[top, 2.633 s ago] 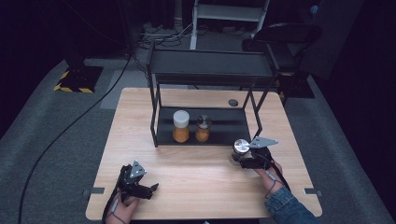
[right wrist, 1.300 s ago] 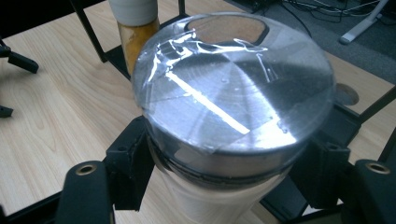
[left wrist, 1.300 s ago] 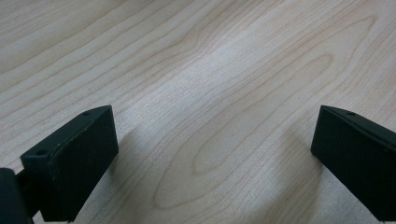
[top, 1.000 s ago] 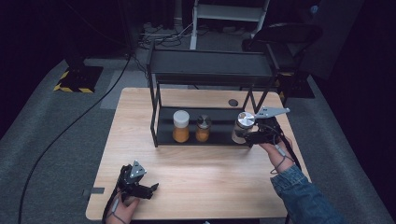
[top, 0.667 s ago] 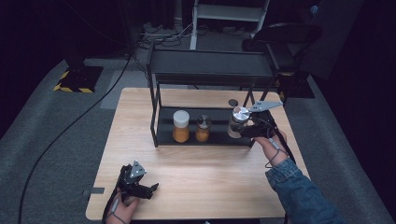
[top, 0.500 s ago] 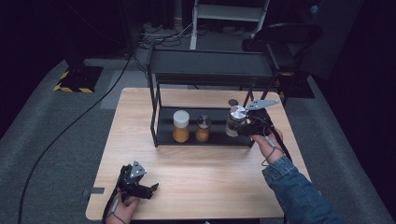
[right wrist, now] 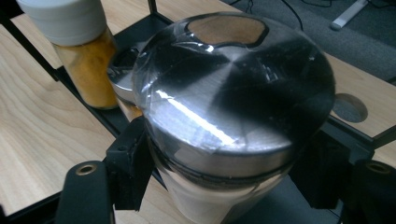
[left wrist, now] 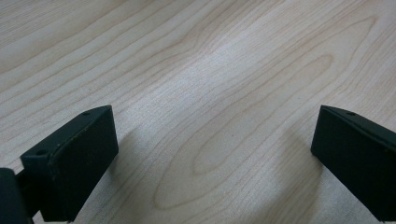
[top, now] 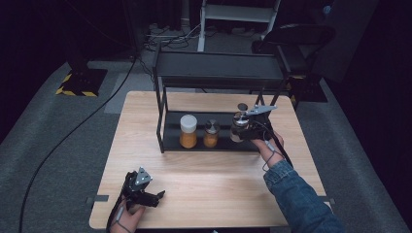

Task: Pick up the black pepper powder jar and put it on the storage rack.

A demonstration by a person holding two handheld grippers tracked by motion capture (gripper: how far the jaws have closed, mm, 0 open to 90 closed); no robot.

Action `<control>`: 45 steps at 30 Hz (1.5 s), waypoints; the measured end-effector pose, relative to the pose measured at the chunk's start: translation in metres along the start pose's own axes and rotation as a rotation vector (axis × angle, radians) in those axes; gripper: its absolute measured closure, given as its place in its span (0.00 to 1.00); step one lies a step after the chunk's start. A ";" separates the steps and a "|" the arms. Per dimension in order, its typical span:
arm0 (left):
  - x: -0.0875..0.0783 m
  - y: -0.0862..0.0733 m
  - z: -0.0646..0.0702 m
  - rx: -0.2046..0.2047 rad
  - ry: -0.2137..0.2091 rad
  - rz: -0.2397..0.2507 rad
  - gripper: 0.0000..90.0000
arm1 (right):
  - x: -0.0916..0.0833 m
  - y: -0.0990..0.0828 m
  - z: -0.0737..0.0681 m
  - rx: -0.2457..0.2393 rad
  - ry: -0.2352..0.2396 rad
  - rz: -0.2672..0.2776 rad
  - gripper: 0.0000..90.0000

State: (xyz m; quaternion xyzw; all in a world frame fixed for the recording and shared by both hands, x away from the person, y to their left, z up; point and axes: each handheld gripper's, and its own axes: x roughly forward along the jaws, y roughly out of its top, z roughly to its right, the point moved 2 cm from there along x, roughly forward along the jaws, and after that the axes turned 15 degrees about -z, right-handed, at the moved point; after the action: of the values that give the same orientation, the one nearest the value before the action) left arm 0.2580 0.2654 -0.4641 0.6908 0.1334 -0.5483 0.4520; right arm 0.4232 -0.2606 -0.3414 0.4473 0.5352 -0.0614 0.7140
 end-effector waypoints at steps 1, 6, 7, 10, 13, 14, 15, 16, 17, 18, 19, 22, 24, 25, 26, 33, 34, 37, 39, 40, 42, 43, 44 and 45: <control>0.000 0.000 0.000 0.000 0.000 0.000 0.01 | 0.003 0.000 0.000 0.003 0.000 -0.004 0.35; 0.000 0.000 0.000 0.000 0.000 0.000 0.01 | 0.017 0.001 -0.002 0.006 -0.007 -0.027 0.35; 0.000 0.000 0.000 -0.002 -0.001 0.000 0.01 | 0.020 0.001 -0.002 0.005 -0.007 -0.031 0.35; 0.000 0.000 0.000 -0.001 -0.001 0.000 0.01 | 0.026 0.000 -0.002 0.008 -0.007 -0.041 0.35; 0.000 0.000 0.000 0.000 0.000 0.000 0.01 | 0.031 0.001 -0.003 0.008 -0.015 -0.054 0.35; 0.000 0.000 0.000 0.000 0.000 0.000 0.01 | 0.032 0.001 -0.004 0.010 -0.016 -0.055 0.35; 0.000 0.000 0.000 -0.001 -0.001 0.000 0.01 | 0.034 0.001 -0.004 0.013 -0.014 -0.058 0.35; 0.000 0.000 0.000 -0.001 -0.001 0.000 0.01 | 0.036 0.002 -0.004 0.014 -0.012 -0.063 0.35; 0.000 0.000 0.000 0.000 0.000 0.000 0.01 | 0.038 0.002 -0.005 0.012 -0.016 -0.068 0.35; 0.000 0.000 0.000 0.000 0.000 0.000 0.01 | 0.039 0.003 -0.005 0.012 -0.017 -0.073 0.35; 0.000 0.000 0.000 0.000 0.000 0.000 0.01 | 0.041 0.003 -0.005 0.013 -0.018 -0.076 0.35; 0.000 0.000 0.000 0.000 0.000 0.000 0.01 | 0.044 0.005 -0.006 0.011 -0.021 -0.088 0.35; 0.000 0.000 0.000 0.000 0.000 0.000 0.01 | 0.047 0.005 -0.005 0.012 -0.021 -0.094 0.35; 0.000 0.000 0.000 0.000 0.000 0.000 0.01 | 0.048 0.006 -0.005 0.012 -0.021 -0.097 0.35; 0.000 0.000 0.000 -0.001 -0.001 0.000 0.01 | 0.049 0.006 -0.004 0.015 -0.022 -0.099 0.35; 0.000 0.000 0.000 0.000 0.000 0.000 0.01 | 0.055 0.008 -0.003 0.021 -0.025 -0.117 0.35; 0.000 0.000 0.000 0.000 0.000 0.000 0.01 | 0.056 0.008 -0.003 0.020 -0.025 -0.120 0.35; 0.000 0.000 0.000 0.001 0.000 0.000 0.01 | 0.057 0.007 -0.003 0.022 -0.023 -0.126 0.35; 0.000 0.000 0.000 0.001 0.000 0.000 0.01 | 0.058 0.005 -0.002 0.025 -0.020 -0.119 0.35; 0.000 0.000 0.000 0.000 0.000 0.000 0.01 | 0.058 0.003 -0.001 0.027 -0.019 -0.114 0.35; 0.000 0.000 0.000 0.001 0.000 0.000 0.01 | 0.058 0.001 0.000 0.030 -0.018 -0.112 0.35; 0.000 0.000 0.000 0.000 0.000 0.000 0.01 | 0.058 0.001 0.000 0.029 -0.021 -0.113 0.35; 0.000 0.000 0.000 0.001 0.000 0.000 0.01 | 0.059 0.000 0.000 0.032 -0.018 -0.111 0.35; 0.000 0.000 0.000 -0.001 -0.001 0.000 0.01 | 0.059 -0.001 0.002 0.036 -0.014 -0.107 0.34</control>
State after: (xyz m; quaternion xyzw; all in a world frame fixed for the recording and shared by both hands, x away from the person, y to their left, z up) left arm 0.2579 0.2654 -0.4641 0.6904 0.1333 -0.5486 0.4523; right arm 0.4481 -0.2395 -0.3904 0.4303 0.5521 -0.1120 0.7053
